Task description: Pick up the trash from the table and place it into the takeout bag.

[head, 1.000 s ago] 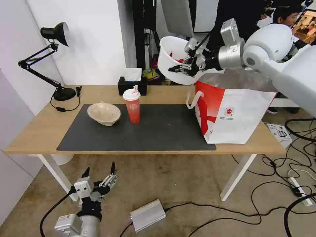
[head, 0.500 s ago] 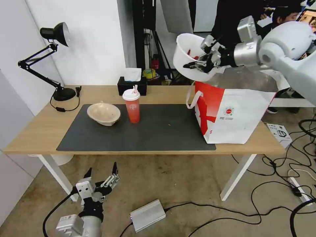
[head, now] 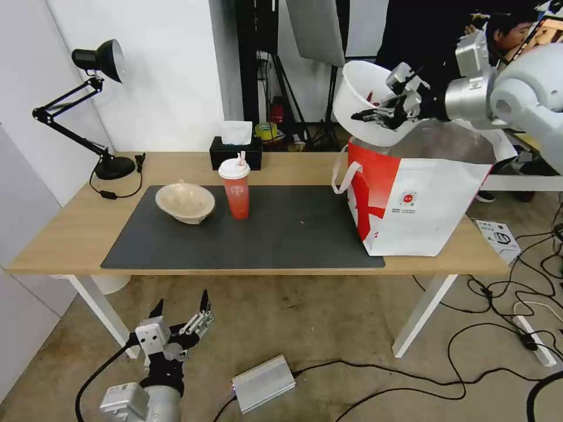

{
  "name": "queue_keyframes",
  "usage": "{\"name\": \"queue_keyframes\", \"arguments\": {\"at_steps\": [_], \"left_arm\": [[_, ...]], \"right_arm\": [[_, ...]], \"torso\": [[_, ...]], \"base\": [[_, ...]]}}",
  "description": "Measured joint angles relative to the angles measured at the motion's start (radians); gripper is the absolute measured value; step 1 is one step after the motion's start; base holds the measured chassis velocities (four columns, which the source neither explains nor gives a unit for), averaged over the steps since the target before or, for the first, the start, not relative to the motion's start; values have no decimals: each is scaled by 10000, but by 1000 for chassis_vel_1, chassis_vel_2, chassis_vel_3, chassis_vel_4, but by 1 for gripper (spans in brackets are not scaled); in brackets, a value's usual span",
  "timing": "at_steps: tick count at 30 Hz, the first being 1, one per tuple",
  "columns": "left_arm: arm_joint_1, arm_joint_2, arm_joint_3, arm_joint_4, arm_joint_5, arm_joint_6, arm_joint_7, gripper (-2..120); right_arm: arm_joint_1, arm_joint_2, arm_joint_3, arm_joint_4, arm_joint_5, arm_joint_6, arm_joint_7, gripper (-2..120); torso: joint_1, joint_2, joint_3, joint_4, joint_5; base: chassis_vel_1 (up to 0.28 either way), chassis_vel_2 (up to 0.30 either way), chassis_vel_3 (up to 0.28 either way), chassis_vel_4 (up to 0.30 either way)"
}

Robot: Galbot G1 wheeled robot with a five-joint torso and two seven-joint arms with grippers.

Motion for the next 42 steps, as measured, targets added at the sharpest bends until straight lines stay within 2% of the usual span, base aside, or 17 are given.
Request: {"name": "queue_keyframes", "arguments": {"at_steps": [9,17,29,33,42], "left_arm": [[77,-3,-6,-66,70,0,7,100],[141,-6,33,-111,176,-8,11,100],[168,-12,39,-143,191,-18,11,100],[160,-14,-27,-173,173,6,-59,100],[193,-14,-22,-136,141,-2,-72,100]], "right_arm": [[-954,-405,909,37,-81,36,-2,0],[-1440,-624,1310,69,-172,92,-12,0],[-2306,-599,2017,58,-267,112,-11,0],[-3111,-586,2624,97,-356,142,-17,0],[-3597,-413,2938,68,-388,152,16,0]], "torso": [[0,0,0,0,0],[0,0,0,0,-1],[0,0,0,0,-2],[0,0,0,-1,-1],[0,0,0,0,-1]], "base": [[0,0,0,0],[0,0,0,0],[0,0,0,0],[0,0,0,0],[0,0,0,0]]}}
